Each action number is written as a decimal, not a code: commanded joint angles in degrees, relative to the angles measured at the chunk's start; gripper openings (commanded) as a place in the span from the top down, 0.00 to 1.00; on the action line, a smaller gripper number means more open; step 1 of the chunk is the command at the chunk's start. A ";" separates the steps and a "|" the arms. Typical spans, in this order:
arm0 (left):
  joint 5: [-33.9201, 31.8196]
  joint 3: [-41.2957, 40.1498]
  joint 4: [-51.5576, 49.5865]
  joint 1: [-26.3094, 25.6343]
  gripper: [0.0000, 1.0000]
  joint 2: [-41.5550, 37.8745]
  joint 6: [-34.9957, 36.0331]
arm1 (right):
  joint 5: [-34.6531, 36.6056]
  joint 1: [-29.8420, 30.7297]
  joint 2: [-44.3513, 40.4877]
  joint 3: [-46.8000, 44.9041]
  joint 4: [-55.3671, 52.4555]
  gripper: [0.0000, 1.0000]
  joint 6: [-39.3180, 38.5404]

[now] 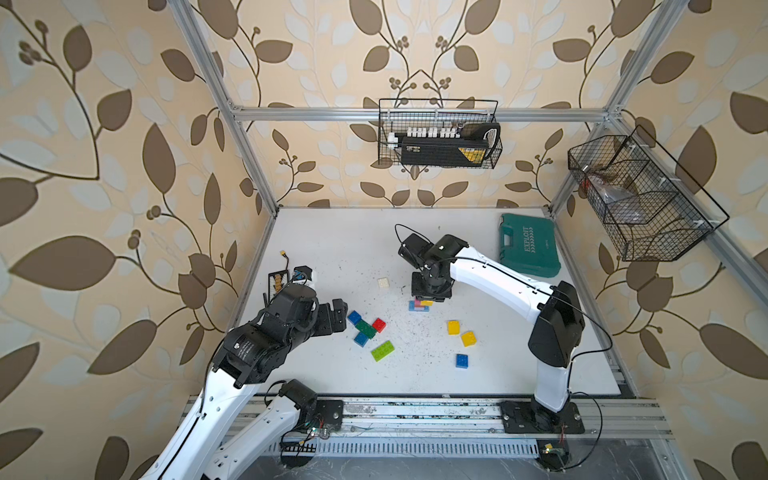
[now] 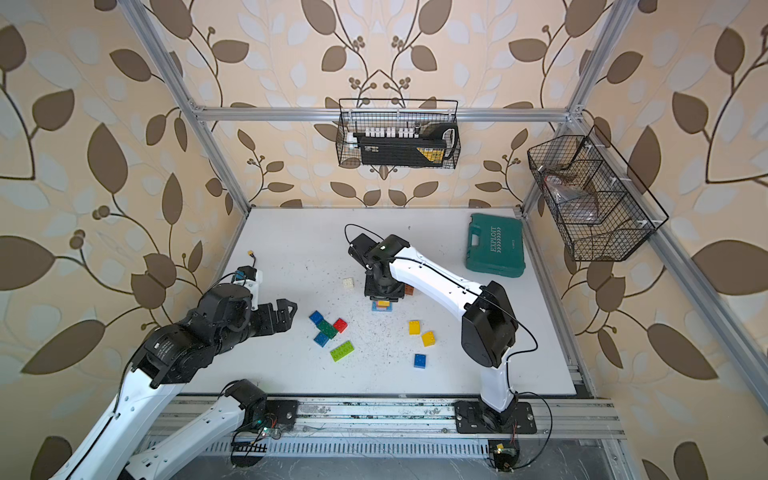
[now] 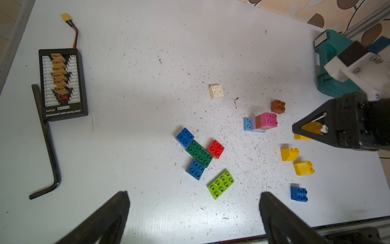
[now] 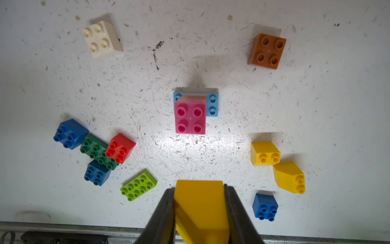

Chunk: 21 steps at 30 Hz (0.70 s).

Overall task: Assemble the number 1 with lego
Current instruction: Assemble the lego brick with the lego brick.

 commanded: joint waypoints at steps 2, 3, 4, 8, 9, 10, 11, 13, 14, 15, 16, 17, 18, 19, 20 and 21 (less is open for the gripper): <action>0.60 -0.24 0.79 -0.36 0.01 -0.53 0.90 | -0.52 -0.27 4.24 4.18 -4.12 0.78 -2.74; 0.60 -0.24 0.75 -0.35 0.01 -0.69 1.01 | -0.50 -0.32 5.08 5.07 -4.45 0.78 -2.86; 0.60 -0.22 0.88 -0.39 0.01 -0.77 0.97 | -0.45 -0.41 5.89 5.99 -4.79 0.79 -3.00; 0.77 -0.23 0.97 -0.35 0.01 -0.79 1.03 | -0.35 -1.15 8.25 8.32 -5.38 0.79 -3.23; 0.77 -0.24 0.97 -0.38 0.01 -0.77 1.05 | -0.36 -1.33 8.62 8.55 -5.41 0.79 -3.17; 0.86 -0.24 0.97 -0.39 0.01 -0.70 1.05 | -0.36 -1.45 9.14 8.82 -5.27 0.79 -3.14; 0.93 -0.24 0.97 -0.40 0.01 -0.70 1.05 | -0.43 -1.55 9.55 9.05 -5.14 0.80 -3.07; 1.03 -0.28 1.06 -0.40 0.01 -0.70 1.15 | -0.44 -1.79 10.47 9.52 -5.13 0.81 -2.92; 1.04 -0.24 1.06 -0.35 0.01 -0.70 1.14 | -0.45 -1.98 10.75 9.62 -4.91 0.81 -2.84; 1.11 -0.26 1.06 -0.35 0.01 -0.70 1.14 | -0.45 -2.14 10.92 9.60 -4.58 0.82 -2.72; 1.21 -0.31 1.14 -0.37 0.01 -0.70 1.31 | -0.36 -2.25 11.04 9.50 -4.05 0.83 -2.55; 1.29 -0.32 1.19 -0.35 0.01 -0.68 1.32 | -0.36 -2.42 11.04 9.29 -3.51 0.83 -2.32; 1.42 -0.32 1.24 -0.36 0.01 -0.70 1.32 | -0.44 -2.56 11.00 9.08 -3.04 0.84 -2.08; 1.47 -0.30 1.24 -0.35 0.01 -0.70 1.41 | -0.45 -2.61 10.95 8.99 -2.51 0.84 -1.87; 1.56 -0.32 1.32 -0.36 0.01 -0.66 1.42 | -0.45 -2.69 10.87 8.82 -1.91 0.84 -1.68; 1.65 -0.28 1.37 -0.39 0.01 -0.62 1.49 | -0.51 -2.69 10.88 8.74 -1.47 0.84 -1.57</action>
